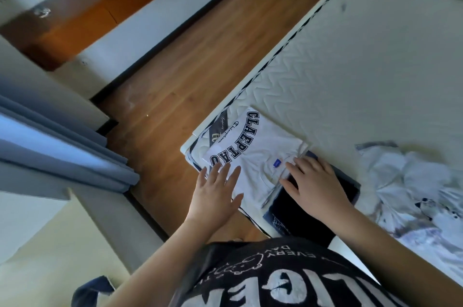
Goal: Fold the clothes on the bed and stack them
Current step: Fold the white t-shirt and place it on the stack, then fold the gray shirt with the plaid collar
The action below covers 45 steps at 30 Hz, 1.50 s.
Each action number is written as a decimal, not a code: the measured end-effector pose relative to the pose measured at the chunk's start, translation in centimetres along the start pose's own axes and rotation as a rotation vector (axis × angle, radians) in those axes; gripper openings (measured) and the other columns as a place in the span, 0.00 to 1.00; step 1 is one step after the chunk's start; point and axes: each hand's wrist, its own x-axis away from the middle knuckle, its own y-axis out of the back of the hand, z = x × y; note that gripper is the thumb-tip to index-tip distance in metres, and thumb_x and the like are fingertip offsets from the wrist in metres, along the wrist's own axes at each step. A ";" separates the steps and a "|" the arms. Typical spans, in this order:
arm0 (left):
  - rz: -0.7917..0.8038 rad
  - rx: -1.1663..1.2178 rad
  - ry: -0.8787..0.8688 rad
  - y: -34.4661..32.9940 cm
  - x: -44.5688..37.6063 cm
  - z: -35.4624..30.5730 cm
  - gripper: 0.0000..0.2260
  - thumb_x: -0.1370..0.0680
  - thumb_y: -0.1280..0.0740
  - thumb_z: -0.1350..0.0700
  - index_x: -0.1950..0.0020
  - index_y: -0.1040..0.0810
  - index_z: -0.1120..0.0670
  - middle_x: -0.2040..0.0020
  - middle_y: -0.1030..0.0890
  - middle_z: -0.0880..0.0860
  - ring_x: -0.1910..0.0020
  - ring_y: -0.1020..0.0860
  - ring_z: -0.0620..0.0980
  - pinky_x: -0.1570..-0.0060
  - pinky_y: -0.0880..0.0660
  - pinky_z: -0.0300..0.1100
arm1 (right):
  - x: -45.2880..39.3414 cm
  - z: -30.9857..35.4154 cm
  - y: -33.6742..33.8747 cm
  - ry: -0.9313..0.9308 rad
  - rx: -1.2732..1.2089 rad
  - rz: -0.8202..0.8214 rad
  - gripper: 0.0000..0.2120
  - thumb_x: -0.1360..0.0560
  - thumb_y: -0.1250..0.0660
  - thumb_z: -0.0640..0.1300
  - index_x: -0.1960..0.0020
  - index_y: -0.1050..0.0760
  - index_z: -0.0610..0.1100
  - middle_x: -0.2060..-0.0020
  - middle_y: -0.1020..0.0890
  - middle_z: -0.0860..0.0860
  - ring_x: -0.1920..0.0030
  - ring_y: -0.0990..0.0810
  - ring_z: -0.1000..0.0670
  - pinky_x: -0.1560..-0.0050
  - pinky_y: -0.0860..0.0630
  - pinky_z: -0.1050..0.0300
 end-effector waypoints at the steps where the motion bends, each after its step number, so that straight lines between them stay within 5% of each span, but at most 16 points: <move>1: -0.022 0.006 -0.015 0.4 0.3 0.4 0.27 0.22 0.40 0.39 0.25 0.33 0.48 0.28 0.29 0.52 0.27 0.33 0.55 0.29 0.37 0.59 | 0.5 0.6 0.0 -0.016 0.005 -0.004 0.29 0.23 0.50 0.60 0.40 0.20 0.43 0.43 0.18 0.46 0.40 0.21 0.42 0.37 0.29 0.42; 6: -0.202 0.067 -0.129 2.8 1.6 2.8 0.22 0.22 0.41 0.41 0.35 0.21 0.51 0.39 0.20 0.52 0.38 0.23 0.54 0.40 0.27 0.59 | 2.9 3.7 0.4 -0.147 0.006 -0.134 0.28 0.22 0.49 0.60 0.42 0.19 0.42 0.46 0.17 0.43 0.43 0.20 0.41 0.40 0.26 0.42; 17: -0.335 0.136 -0.492 4.0 2.2 3.5 0.21 0.22 0.42 0.46 0.38 0.19 0.55 0.41 0.18 0.55 0.42 0.20 0.57 0.42 0.25 0.56 | 9.8 9.2 1.6 -0.420 0.005 -0.173 0.24 0.22 0.46 0.57 0.37 0.22 0.43 0.42 0.20 0.45 0.42 0.21 0.43 0.41 0.26 0.46; 31: -0.365 0.032 -0.944 6.4 1.2 -14.6 0.18 0.23 0.39 0.49 0.40 0.19 0.57 0.42 0.19 0.58 0.41 0.21 0.60 0.42 0.24 0.56 | 22.7 2.6 2.1 -0.780 -0.052 -0.407 0.19 0.22 0.43 0.53 0.38 0.23 0.45 0.39 0.22 0.46 0.39 0.23 0.43 0.41 0.27 0.46; 37: -0.339 -0.028 -1.028 5.7 2.8 -24.6 0.18 0.27 0.27 0.52 0.40 0.19 0.57 0.39 0.21 0.60 0.37 0.24 0.62 0.38 0.27 0.57 | 30.0 -3.1 1.4 -0.904 -0.063 -0.454 0.17 0.26 0.29 0.48 0.40 0.21 0.42 0.41 0.20 0.43 0.40 0.22 0.40 0.43 0.25 0.45; 45: -0.266 -0.058 -1.005 4.3 4.1 -33.9 0.20 0.27 0.28 0.51 0.38 0.20 0.57 0.36 0.22 0.61 0.34 0.25 0.61 0.36 0.27 0.57 | 35.9 -9.8 0.1 -0.927 -0.096 -0.336 0.19 0.26 0.30 0.49 0.38 0.22 0.42 0.38 0.21 0.43 0.38 0.23 0.40 0.41 0.26 0.44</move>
